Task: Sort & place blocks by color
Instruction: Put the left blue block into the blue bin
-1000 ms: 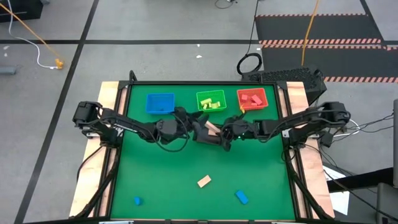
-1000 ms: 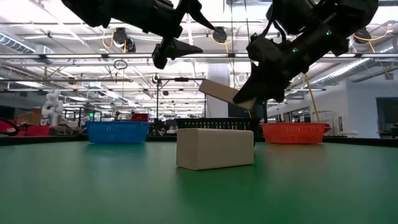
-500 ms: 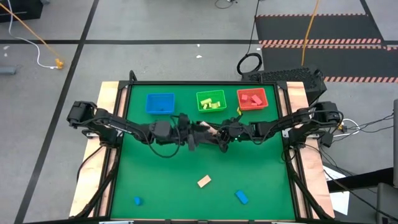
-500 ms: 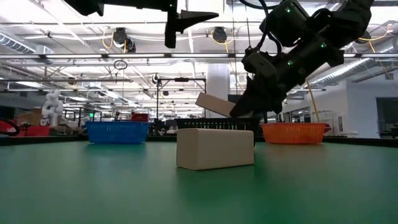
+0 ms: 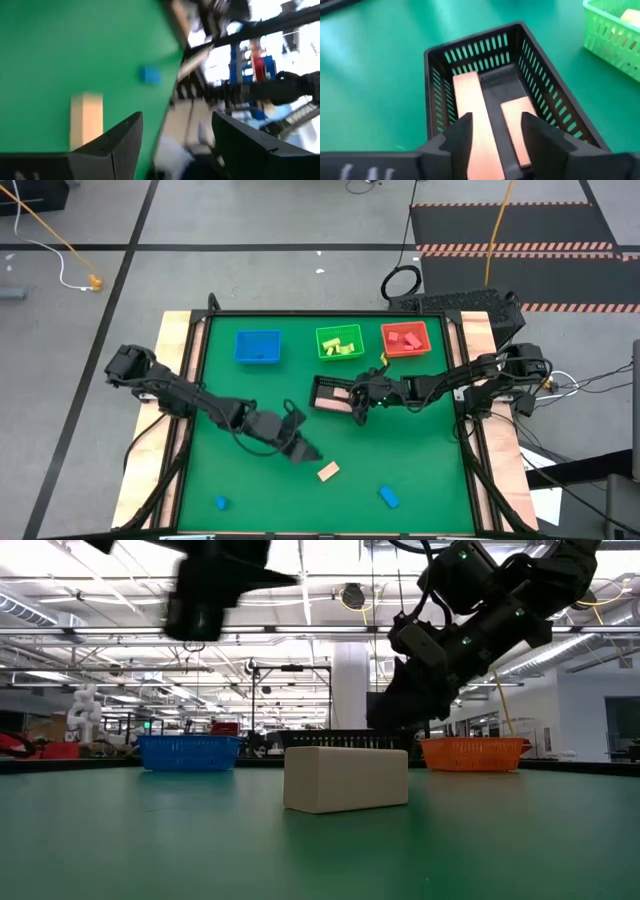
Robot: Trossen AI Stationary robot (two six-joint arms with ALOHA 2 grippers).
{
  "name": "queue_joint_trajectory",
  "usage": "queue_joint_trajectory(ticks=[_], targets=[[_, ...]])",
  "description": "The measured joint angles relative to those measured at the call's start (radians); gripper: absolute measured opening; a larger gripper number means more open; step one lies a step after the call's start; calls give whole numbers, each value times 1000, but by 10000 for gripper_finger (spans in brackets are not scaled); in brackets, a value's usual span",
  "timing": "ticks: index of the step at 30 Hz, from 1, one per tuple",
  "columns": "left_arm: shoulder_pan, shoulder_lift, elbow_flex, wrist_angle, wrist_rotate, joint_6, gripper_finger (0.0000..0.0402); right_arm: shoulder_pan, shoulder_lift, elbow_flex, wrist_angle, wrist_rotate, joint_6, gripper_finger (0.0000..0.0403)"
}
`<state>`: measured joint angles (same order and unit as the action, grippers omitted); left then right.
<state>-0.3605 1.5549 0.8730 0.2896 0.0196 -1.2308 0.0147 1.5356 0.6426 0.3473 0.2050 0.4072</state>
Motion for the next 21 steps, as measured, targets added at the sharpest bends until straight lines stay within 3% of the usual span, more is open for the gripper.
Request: queue_joint_trajectory(ticks=[9, 21], targets=[[-185, 0, 0, -361, 120, -621, 236, 0, 0, 1, 113, 0, 0, 224], [-404, 0, 0, -578, 217, -1201, 237, 0, 0, 1, 142, -1, -13, 230]])
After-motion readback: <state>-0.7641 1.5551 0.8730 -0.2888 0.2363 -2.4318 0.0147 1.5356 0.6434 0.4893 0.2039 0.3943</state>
